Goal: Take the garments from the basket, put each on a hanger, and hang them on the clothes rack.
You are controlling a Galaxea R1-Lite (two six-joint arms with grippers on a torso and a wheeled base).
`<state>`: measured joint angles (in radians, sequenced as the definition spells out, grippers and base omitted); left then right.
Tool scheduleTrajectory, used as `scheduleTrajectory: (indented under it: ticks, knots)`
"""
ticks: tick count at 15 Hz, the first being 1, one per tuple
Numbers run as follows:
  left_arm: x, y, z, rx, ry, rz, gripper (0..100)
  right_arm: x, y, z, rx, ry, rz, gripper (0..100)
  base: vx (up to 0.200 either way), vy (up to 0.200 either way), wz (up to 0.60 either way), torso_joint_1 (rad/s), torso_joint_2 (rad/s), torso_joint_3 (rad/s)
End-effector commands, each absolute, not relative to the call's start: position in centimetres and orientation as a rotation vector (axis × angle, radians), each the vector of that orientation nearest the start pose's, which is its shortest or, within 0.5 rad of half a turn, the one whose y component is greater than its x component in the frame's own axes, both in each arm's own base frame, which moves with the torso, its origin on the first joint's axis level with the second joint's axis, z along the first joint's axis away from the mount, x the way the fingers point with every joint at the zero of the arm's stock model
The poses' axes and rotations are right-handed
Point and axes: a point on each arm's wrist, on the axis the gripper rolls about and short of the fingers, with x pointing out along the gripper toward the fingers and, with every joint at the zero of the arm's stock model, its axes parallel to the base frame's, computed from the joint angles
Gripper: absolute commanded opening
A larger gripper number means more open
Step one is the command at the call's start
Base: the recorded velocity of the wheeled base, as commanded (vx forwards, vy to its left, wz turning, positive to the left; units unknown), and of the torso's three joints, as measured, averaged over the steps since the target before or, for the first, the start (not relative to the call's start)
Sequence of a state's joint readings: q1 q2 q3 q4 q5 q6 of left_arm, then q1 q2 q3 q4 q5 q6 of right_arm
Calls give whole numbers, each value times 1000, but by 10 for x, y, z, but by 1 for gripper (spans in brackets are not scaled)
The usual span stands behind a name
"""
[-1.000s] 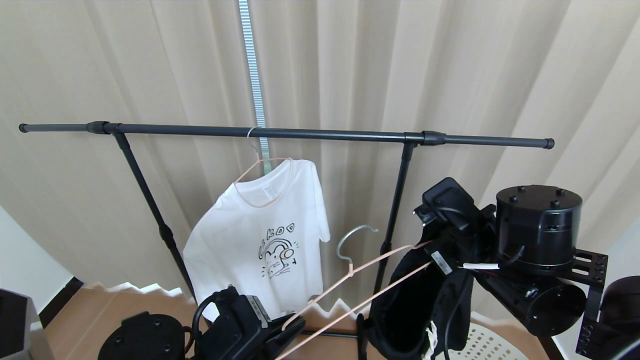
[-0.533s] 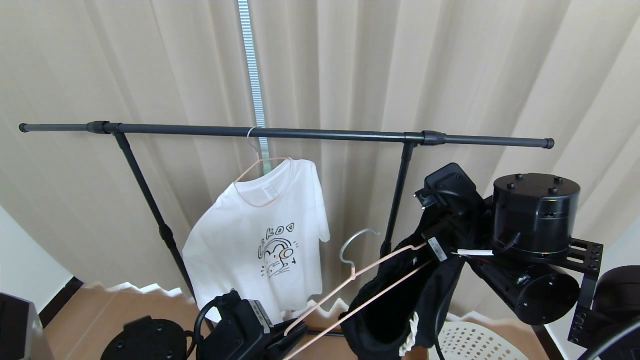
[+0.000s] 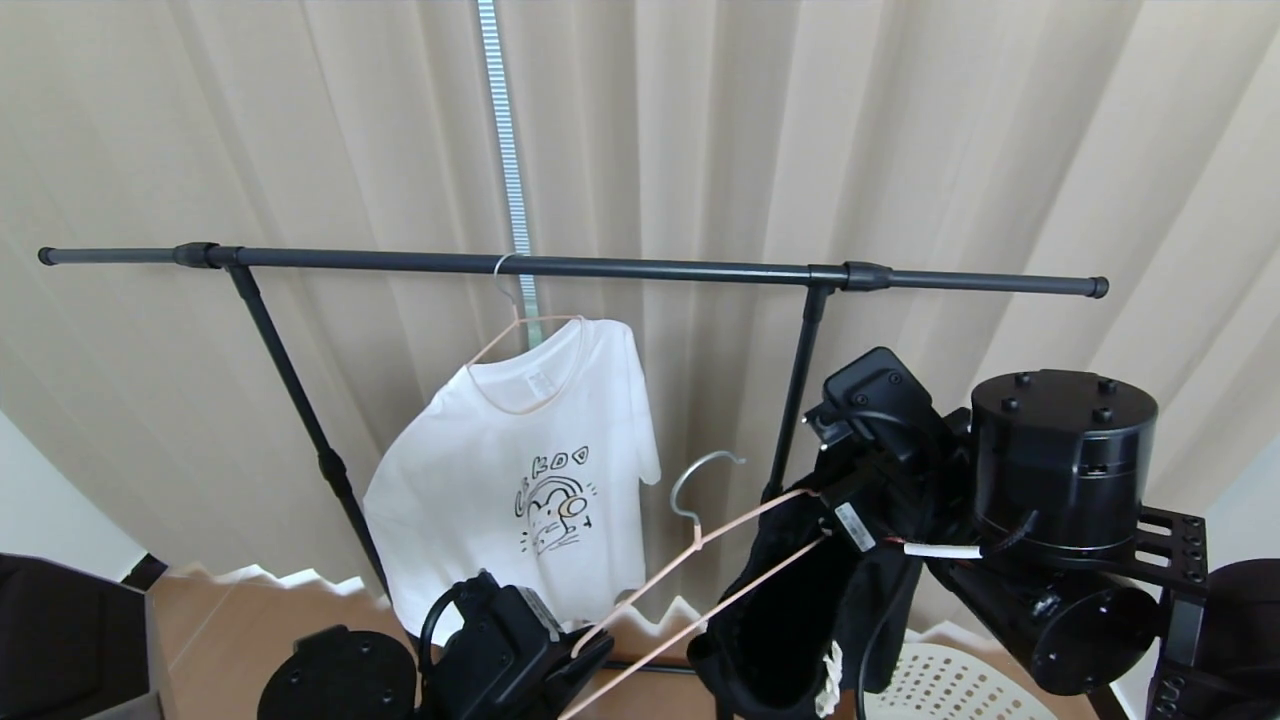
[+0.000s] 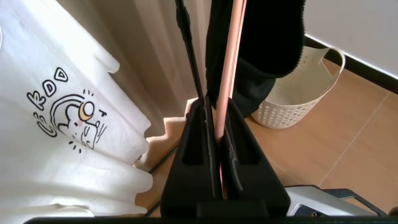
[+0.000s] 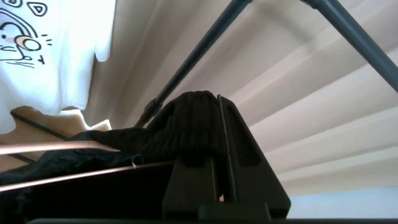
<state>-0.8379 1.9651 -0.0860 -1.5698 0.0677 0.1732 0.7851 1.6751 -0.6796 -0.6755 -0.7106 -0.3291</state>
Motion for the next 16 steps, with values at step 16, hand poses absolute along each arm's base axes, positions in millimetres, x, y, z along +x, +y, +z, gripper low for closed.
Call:
scheduleTrajectory:
  ticks: [16]
  knots:
    - [154, -178, 62, 250, 198, -808, 0, 211, 216, 154, -474, 226, 114, 0, 0, 0, 0, 0, 0, 0]
